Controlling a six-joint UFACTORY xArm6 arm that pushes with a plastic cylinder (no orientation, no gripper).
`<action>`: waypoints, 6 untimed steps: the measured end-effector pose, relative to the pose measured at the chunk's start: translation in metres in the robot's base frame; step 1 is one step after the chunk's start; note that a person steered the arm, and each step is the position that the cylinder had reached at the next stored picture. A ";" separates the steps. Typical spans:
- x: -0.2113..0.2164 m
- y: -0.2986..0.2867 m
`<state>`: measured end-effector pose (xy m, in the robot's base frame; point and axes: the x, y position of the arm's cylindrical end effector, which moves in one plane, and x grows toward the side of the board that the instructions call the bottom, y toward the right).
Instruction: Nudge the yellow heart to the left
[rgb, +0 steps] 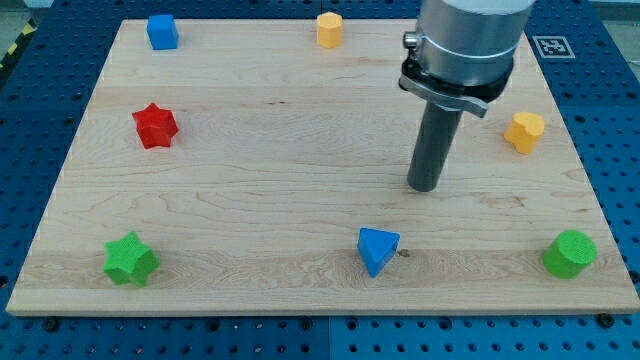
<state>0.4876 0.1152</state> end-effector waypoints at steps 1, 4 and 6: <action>0.000 0.002; 0.013 0.152; -0.036 0.152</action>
